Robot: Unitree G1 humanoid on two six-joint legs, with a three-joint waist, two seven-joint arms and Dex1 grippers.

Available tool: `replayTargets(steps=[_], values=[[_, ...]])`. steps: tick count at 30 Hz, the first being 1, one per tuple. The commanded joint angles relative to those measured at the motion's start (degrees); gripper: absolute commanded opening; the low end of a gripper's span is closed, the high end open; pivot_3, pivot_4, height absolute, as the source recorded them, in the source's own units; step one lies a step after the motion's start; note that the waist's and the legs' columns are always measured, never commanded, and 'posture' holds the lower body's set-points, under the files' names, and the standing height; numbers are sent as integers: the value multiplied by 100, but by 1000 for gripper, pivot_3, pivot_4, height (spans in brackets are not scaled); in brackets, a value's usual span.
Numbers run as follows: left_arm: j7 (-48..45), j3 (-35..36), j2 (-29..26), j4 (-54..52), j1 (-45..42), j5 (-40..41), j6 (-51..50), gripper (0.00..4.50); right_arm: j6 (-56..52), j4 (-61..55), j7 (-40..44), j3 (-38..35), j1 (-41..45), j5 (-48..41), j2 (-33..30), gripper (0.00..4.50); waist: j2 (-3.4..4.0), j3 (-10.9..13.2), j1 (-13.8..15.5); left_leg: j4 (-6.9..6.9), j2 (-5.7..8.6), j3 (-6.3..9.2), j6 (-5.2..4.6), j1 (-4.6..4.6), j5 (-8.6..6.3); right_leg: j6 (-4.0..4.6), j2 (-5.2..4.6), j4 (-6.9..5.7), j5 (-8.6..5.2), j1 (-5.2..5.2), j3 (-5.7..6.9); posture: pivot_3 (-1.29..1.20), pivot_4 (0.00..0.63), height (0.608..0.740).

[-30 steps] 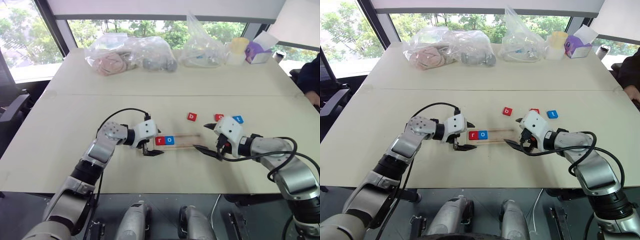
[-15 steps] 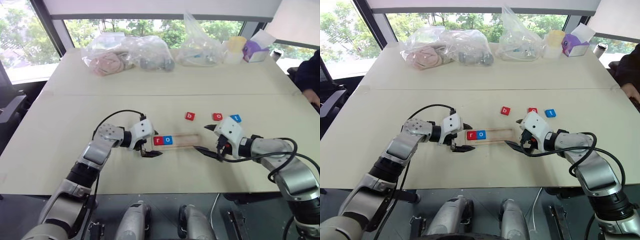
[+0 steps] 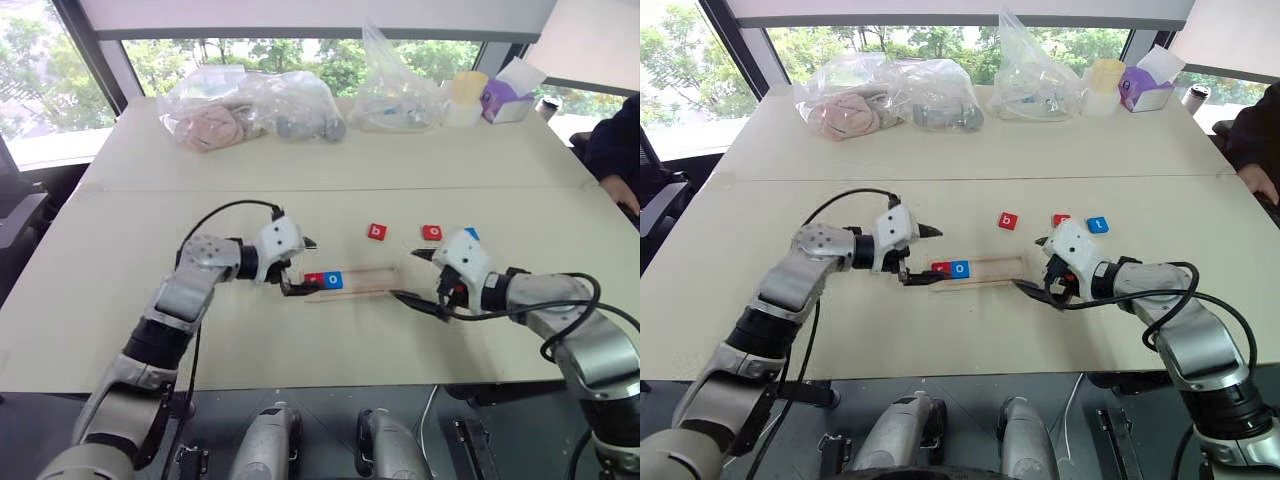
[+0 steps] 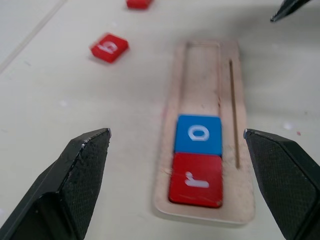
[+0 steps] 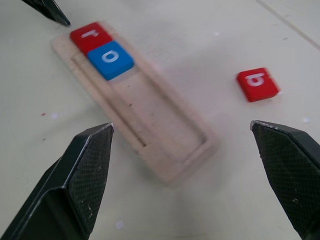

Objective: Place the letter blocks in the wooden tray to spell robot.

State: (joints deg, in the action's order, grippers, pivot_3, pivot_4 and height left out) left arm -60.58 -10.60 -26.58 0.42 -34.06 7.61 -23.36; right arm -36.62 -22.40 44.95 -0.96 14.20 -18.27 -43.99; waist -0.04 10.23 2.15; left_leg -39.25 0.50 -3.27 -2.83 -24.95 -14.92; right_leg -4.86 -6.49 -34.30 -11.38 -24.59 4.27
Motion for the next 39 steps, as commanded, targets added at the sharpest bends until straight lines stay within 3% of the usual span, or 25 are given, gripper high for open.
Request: replayTargets(steps=[1, 6, 10, 15, 23, 26, 30, 39], values=[[156, 837, -131, -819, -141, 902, -782, 4461, -174, -24, -266, -284, 514, -226, 217, 4500, 1, 2, -24, 0, -1, 0, 1, 0, 1, -1, 0, 0, 0, -1, 0, 0, 150, 725], [235, 1607, -606, -1612, 249, 1770, -1612, 4461, -206, 940, -542, 136, 1370, 120, 561, 4500, 4, 4, -139, 3, -7, 5, 14, 1, 8, -14, 17, -11, 3, -4, 3, 0, 150, 725], [454, 1820, -829, -2015, 589, 2094, -1915, 4461, -246, 1846, -943, 421, 2045, 521, 868, 4500, 2, 6, -144, 2, -3, 5, 22, 1, 15, -12, 17, -17, 2, -3, 4, 0, 150, 725], [824, 1961, -1012, -2424, 1051, 2214, -2019, 4461, -1099, 2224, -2174, 117, 2642, 618, 1881, 4500, 4, 8, -191, 4, -5, 4, 30, 2, 19, -16, 18, -39, 4, -14, 2, 0, 150, 725], [1147, 2060, -1158, -2684, 1484, 2439, -2041, 4461, -3220, 1802, -4208, -654, 3267, 740, 3694, 4500, 7, 9, -188, 10, -4, 13, 66, 1, 40, -16, 15, -99, -1, -44, 3, 0, 150, 725], [1205, 2035, -1192, -2675, 1504, 2473, -2015, 4461, -3653, 1749, -4525, -766, 3356, 824, 3986, 4500, 8, 9, -192, 11, -5, 16, 72, 1, 44, -15, 19, -110, -1, -51, 2, 0, 150, 725], [1292, 2014, -1231, -2659, 1513, 2509, -2013, 4461, -3900, 2011, -5000, -641, 3467, 1052, 4496, 4500, 11, 11, -230, 11, -6, 15, 72, 1, 44, -15, 21, -110, -1, -52, 2, 0, 150, 725], [1424, 1996, -1293, -2765, 1670, 2591, -1987, 4461, -3214, 3364, -5598, -651, 4013, 1472, 4775, 4500, 13, 12, -331, 18, -12, 15, 74, 1, 45, -17, 32, -111, -1, -56, 1, 0, 150, 725]])
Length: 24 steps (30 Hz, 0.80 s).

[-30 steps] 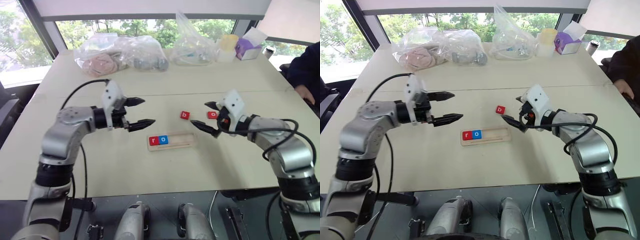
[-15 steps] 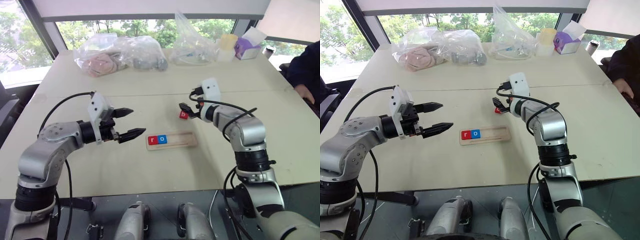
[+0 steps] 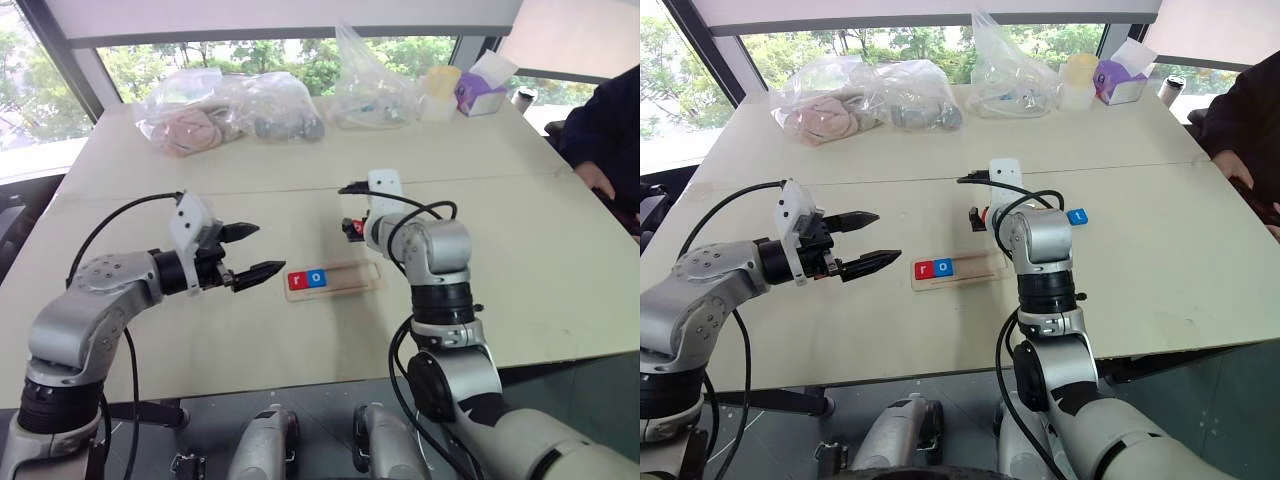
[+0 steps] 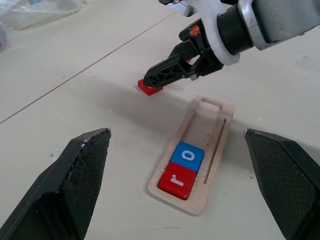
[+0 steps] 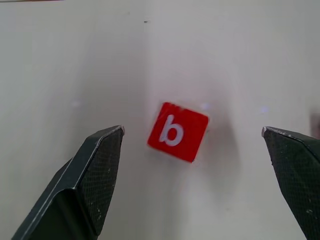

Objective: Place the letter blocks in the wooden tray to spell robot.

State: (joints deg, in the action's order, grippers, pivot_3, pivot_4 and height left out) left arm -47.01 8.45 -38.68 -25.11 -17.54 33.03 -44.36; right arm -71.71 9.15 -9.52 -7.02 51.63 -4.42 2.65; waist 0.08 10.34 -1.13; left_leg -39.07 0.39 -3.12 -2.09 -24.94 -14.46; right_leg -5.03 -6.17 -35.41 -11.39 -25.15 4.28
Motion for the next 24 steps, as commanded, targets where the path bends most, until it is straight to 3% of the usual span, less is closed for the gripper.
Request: replayTargets(steps=[1, 14, 24], values=[[85, 97, -88, -228, 31, 57, 111, 4461, 345, 357, -212, -116, 332, 84, 158, 4500, 0, 0, -2, 2, -2, 0, 1, 0, 1, -1, 3, 0, 0, -1, 0, 0, 150, 725], [295, 113, -142, -370, 222, 64, 160, 4461, 760, 1893, -961, -1075, 1039, -125, 676, 4500, 3, 2, -4, 14, -16, 3, 16, 0, 9, 3, 24, 3, -1, -7, -13, 0, 150, 725], [416, 69, -144, -409, 204, 53, 187, 4461, 1310, 2859, -1217, -1146, 1265, -188, 729, 4500, 3, 2, -20, 14, -19, 6, 20, -1, 11, 10, 27, 8, 0, -7, -13, 0, 150, 725]])
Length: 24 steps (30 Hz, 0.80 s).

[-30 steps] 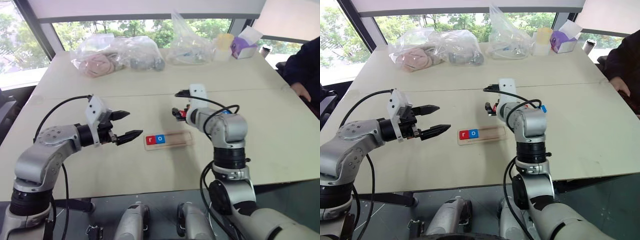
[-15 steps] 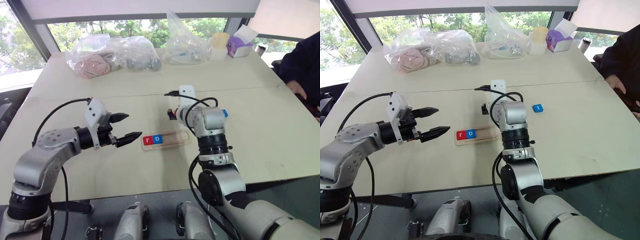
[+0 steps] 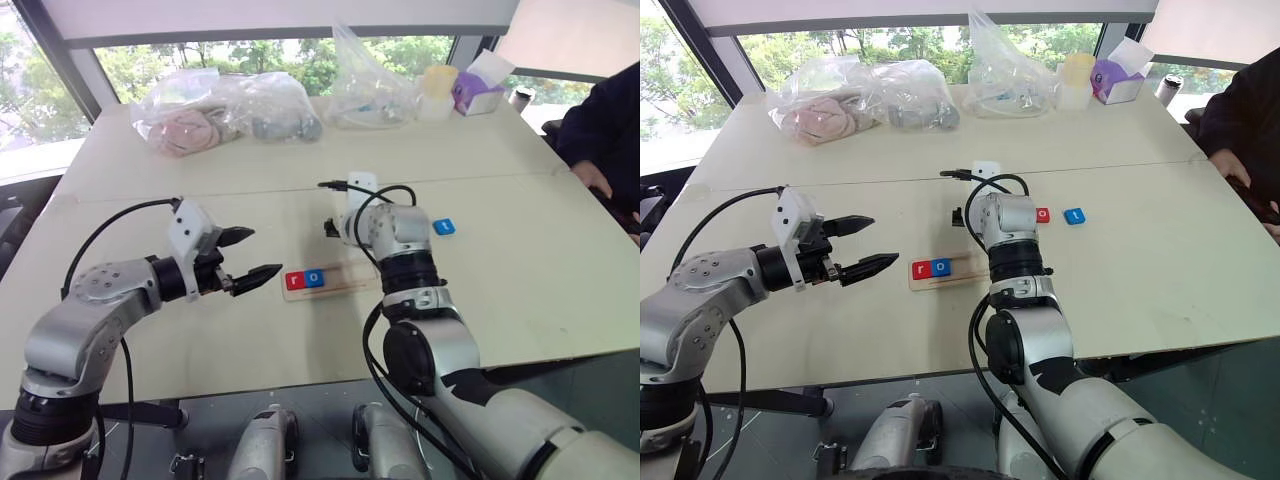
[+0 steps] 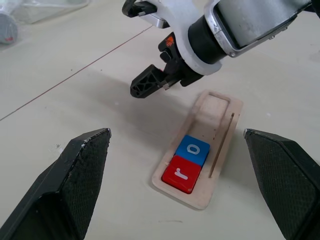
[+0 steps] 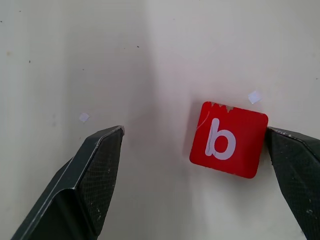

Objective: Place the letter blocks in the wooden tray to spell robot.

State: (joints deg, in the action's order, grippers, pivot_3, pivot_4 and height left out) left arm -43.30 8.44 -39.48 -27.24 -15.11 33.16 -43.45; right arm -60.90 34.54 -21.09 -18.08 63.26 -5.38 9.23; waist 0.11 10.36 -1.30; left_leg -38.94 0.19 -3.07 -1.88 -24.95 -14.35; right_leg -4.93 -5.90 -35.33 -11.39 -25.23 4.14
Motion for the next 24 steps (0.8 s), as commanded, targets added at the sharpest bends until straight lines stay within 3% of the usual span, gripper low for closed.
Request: replayTargets(steps=[1, 2, 5, 10, 19, 24], values=[[51, 60, -66, -195, -43, 33, 104, 4461, 304, 440, -88, -74, 120, -115, 78, 4500, -1, -1, -9, 0, 0, 0, 0, 0, 0, 0, 0, 0, 0, 0, 0, 0, 150, 725], [57, 53, -66, -196, -46, 29, 107, 4461, 353, 527, -102, -91, 139, -132, 77, 4500, -2, -1, -15, 0, -1, 0, 1, 0, 1, 1, 1, 1, 1, 0, 0, 0, 150, 725], [80, 39, -66, -206, -53, 24, 108, 4500, 363, 622, -152, -137, 165, -173, 43, 3712, -3, -2, -45, 0, -2, 2, 4, 0, 3, 4, 2, 1, 3, 1, 0, 0, 150, 725], [79, 26, -80, -115, -69, -25, 177, 4500, -14, 293, -205, -208, 74, -255, -37, 1186, -3, -2, -127, 0, -3, 4, 4, 0, 3, 5, 2, 2, 3, 1, 0, 0, 150, 725], [37, -115, -42, 111, -165, -110, 372, 4500, -938, -939, -5, -87, -52, -331, -322, 1146, -1, 0, -104, 25, -3, 3, 5, -1, 3, 6, 3, 10, 2, -6, 0, 0, 150, 725], [-74, -212, -22, 290, -225, -160, 521, 4500, -2041, -2372, 1019, 352, -230, -641, -1419, 1146, 8, 8, -69, 20, -1, 3, 4, -26, 4, 6, 2, 16, 2, -25, 0, 0, 150, 725]])
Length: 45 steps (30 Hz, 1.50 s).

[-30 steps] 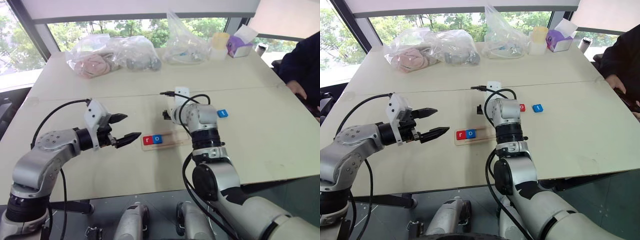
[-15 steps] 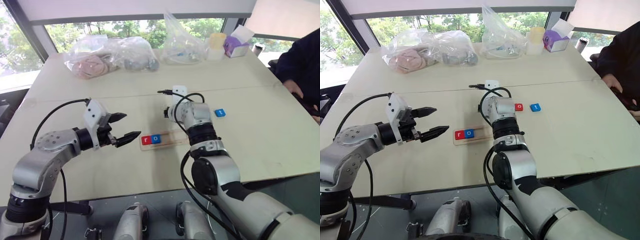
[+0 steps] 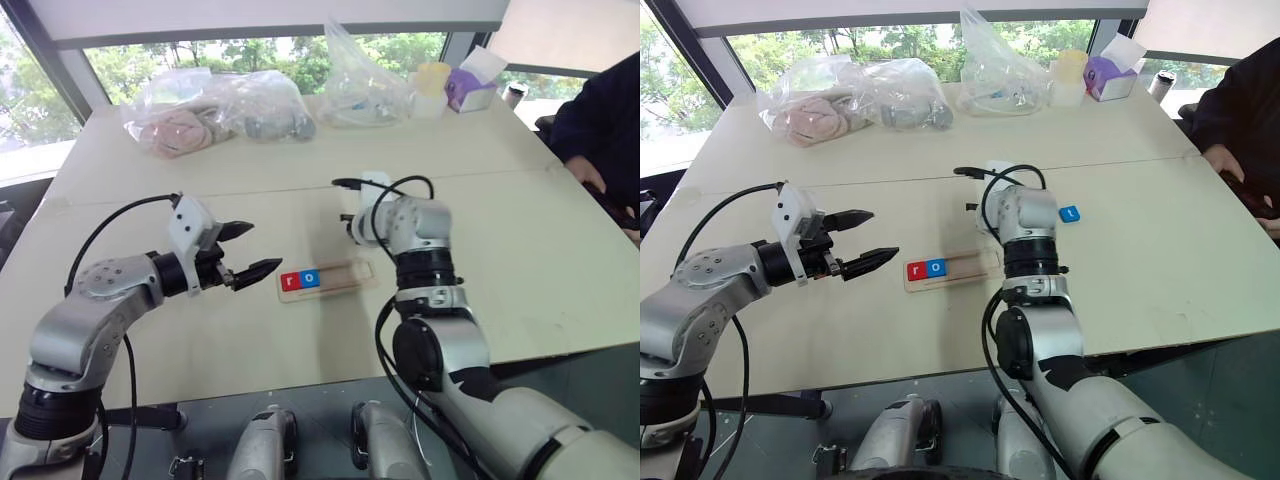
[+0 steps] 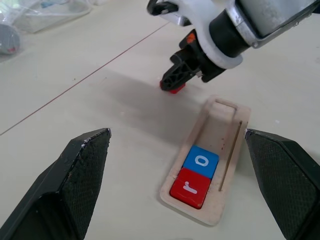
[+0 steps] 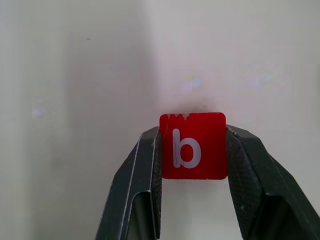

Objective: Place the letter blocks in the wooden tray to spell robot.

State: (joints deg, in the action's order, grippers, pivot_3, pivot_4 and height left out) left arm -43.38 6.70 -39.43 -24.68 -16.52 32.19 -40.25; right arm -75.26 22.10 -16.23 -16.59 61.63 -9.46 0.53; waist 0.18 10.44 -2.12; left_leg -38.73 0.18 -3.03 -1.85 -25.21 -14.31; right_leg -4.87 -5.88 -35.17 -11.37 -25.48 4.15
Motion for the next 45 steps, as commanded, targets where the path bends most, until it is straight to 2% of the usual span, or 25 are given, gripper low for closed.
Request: replayTargets(steps=[1, 5, 11, 15, 20, 31, 33, 35, 37, 38, 41, 43, 45], values=[[-86, -58, -25, 59, -89, -72, 224, 4500, -851, -1506, 745, 377, -245, -322, -809, 1146, 0, 0, 33, 0, 0, 1, 0, -5, 0, -1, 0, 2, 0, -3, 1, 0, 150, 725], [-172, -85, -50, 142, -66, -87, 323, 4500, -1601, -2999, 1353, 615, -1118, -640, -1439, 1146, -4, -2, 74, 8, 0, 0, -7, -8, -5, -11, 0, 9, -2, -4, 4, 0, 150, 725], [-273, -113, -51, 164, -62, -80, 362, 4500, -1724, -4406, 1786, 544, -2438, -908, -1900, 1146, 2, 1, 133, 33, -3, -5, 8, -6, 6, -20, 3, 3, 3, -21, 4, 0, 150, 725], [-337, -192, -34, 182, -112, -118, 385, 4500, -1724, -4770, 1966, 534, -2909, -941, -2102, 1146, -1, 0, 141, 32, -1, -7, 8, -6, 7, -4, 1, 9, -6, -20, 3, 0, 150, 725], [-359, -258, -22, 230, -201, -145, 385, 4500, -1724, -4991, 2027, 509, -3249, -1016, -1982, 1146, -2, 1, 143, 34, -1, -5, 9, -6, 7, -4, 2, 10, -7, -20, 3, 0, 150, 725], [-333, -264, -28, 247, -239, -187, 397, 4500, -1724, -4815, 1941, 465, -3294, -812, -1775, 1146, -2, 1, 143, 33, -1, -6, 9, -6, 8, -4, 2, 10, -6, -20, 3, 0, 150, 725], [-308, -263, -26, 233, -232, -195, 388, 4500, -1724, -4744, 1943, 435, -3282, -792, -1736, 2185, -2, 1, 143, 33, -1, -6, 9, -6, 8, -5, 2, 10, -6, -20, 3, 0, 150, 725], [-297, -247, -39, 217, -217, -186, 381, 4500, -1724, -4728, 1972, 433, -3264, -790, -1762, 3039, -4, 0, 150, 33, -1, -6, 9, -6, 8, -5, 2, 9, -6, -19, 3, 0, 150, 725], [-275, -236, -49, 203, -208, -178, 368, 4500, -1723, -4652, 2178, 474, -3171, -880, -1996, 4117, -4, 0, 156, 33, 0, -5, 9, -6, 8, -5, 2, 9, -6, -18, 3, 0, 150, 725], [-270, -228, -59, 195, -200, -173, 366, 4500, -1675, -4628, 2399, 544, -3110, -998, -2224, 4458, -3, 1, 159, 32, 0, -5, 9, -6, 8, -5, 2, 10, -6, -17, 3, 0, 150, 725], [-259, -219, -78, 188, -191, -167, 366, 4500, -1380, -4604, 3402, 943, -2967, -1530, -3136, 4458, -5, 3, 155, 27, 4, -6, 8, -7, 8, -4, -1, 12, -7, -16, 2, 0, 150, 725], [-264, -207, -93, 198, -194, -164, 369, 4500, -860, -4568, 4509, 1256, -2816, -1959, -4001, 4458, -6, 6, 148, 27, 3, -5, 8, -7, 8, -4, -1, 15, -7, -15, 2, 0, 150, 725], [-253, -217, -91, 199, -213, -170, 373, 4500, 473, -4391, 5783, 1719, -2816, -1857, -4956, 4458, -7, 8, 145, 28, 2, -1, 8, -6, 7, -5, 1, 16, -9, -15, 3, 0, 150, 725]])
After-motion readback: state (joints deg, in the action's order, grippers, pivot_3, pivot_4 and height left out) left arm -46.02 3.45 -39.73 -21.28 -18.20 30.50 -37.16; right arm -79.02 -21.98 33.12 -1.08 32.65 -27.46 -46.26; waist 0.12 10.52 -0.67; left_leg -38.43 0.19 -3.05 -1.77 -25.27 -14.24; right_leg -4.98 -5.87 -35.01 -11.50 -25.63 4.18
